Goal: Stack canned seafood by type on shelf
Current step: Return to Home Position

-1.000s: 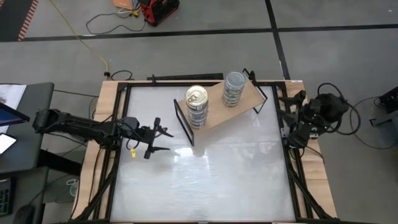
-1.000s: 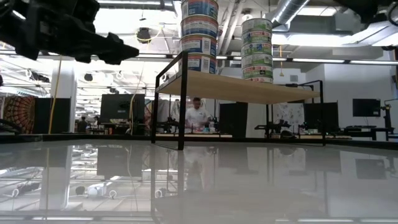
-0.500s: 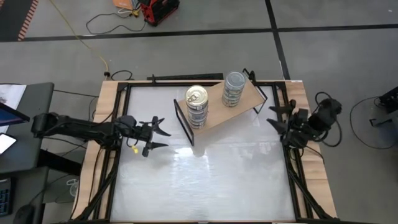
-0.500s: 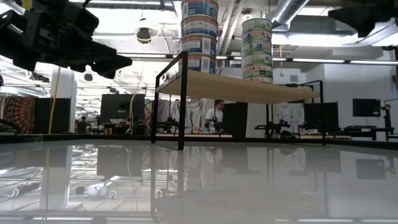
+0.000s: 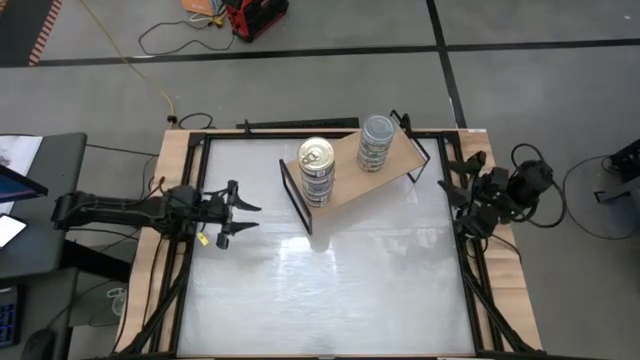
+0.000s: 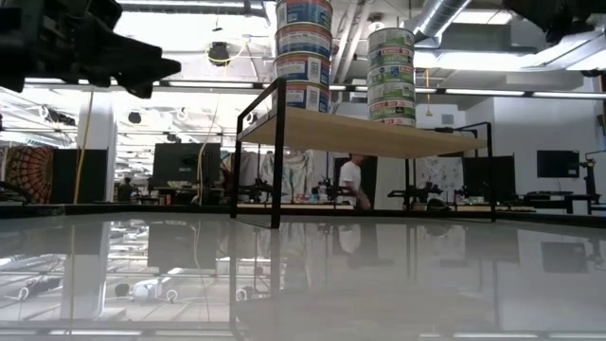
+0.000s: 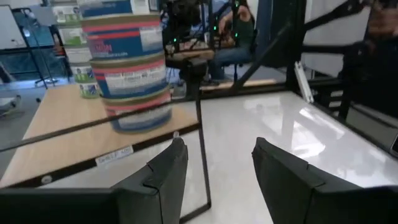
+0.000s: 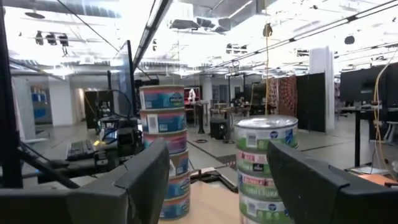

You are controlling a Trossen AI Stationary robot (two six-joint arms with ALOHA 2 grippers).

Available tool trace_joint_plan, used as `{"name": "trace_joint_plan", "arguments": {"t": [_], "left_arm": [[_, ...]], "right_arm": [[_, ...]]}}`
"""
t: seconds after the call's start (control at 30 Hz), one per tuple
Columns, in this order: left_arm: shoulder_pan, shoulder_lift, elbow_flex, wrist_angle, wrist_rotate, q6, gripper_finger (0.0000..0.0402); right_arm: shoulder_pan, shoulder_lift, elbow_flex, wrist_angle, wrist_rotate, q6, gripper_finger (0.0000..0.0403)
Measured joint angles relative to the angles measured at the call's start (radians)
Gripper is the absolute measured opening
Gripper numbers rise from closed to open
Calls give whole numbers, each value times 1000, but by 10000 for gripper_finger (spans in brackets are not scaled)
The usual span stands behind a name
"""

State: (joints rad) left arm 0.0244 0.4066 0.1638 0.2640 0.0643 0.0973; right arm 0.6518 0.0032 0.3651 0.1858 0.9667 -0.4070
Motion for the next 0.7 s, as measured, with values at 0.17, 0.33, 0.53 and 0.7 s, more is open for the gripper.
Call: {"name": "trace_joint_plan", "arguments": {"t": [0.17, 0.33, 0.53, 0.7], "left_arm": [[-21, -85, 0, -79, -9, 29, 173], [-26, -183, -15, -114, -10, 29, 173], [-26, -338, -87, -126, -26, -4, 173], [-26, -406, -103, -173, -69, -9, 173]], "right_arm": [[0, 0, 45, -2, 0, -38, 295], [0, 0, 78, -59, 1, -39, 295], [-1, 0, 59, -216, 1, 134, 295], [-23, 0, -35, -159, 1, 202, 295]]}}
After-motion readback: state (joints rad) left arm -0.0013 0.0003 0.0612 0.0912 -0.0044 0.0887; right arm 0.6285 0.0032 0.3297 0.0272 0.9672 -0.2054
